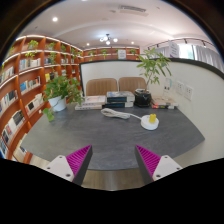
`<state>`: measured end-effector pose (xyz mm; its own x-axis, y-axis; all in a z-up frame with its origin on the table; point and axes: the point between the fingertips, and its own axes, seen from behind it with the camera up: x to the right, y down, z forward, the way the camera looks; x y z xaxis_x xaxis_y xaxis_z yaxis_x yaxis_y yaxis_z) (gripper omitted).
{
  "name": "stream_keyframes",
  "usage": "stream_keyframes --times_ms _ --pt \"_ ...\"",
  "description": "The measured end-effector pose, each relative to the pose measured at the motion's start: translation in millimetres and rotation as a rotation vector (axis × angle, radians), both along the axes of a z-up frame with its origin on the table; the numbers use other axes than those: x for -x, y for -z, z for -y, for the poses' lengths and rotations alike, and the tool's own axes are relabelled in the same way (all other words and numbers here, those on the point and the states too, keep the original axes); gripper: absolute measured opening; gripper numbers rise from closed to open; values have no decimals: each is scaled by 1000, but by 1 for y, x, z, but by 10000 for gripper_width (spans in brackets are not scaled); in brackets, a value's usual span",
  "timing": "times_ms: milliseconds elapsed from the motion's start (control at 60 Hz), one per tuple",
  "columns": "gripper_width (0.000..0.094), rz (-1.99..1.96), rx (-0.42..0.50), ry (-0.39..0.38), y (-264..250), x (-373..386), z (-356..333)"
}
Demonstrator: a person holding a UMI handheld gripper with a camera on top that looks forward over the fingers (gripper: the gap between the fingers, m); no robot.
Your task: Unplug charger
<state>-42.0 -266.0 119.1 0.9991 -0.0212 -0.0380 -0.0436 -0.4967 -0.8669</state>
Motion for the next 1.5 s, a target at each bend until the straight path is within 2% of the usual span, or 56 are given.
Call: stream_keyframes --times_ms 83,100,133,233,433,550,667,717,750,800,850,1033,1100,1133,1267,1317,1400,1467,1500 --pt "855 6 26 44 24 -32 -19" --pt "856 8 37 57 10 -26 1" --pt "856 14 41 69 33 -63 -28" --pt "846 28 60 112 50 -119 -63" --pt "786 50 58 129 67 -187 -142" --pt "661 42 67 109 82 -208 -185" --pt "597 38 65 87 93 -219 -219" --pt "548 42 47 45 93 -215 -231" --pt "483 45 46 14 94 -212 -236" --pt "334 26 49 -19 95 -205 -240" --pt "208 41 60 -8 95 -212 -243" --pt "100 13 85 -22 96 -210 -243" --pt "72 -5 130 -21 95 -212 -245" --pt "59 -52 117 -16 81 -208 -248" --pt "58 -9 -241 5 -109 -261 -299" --pt "58 -26 -305 36 -153 -286 -297" --pt "58 -66 -298 70 -163 -323 -297" --pt "58 -61 -239 100 -130 -351 -293" --pt "57 -44 -181 110 -109 -365 -293"
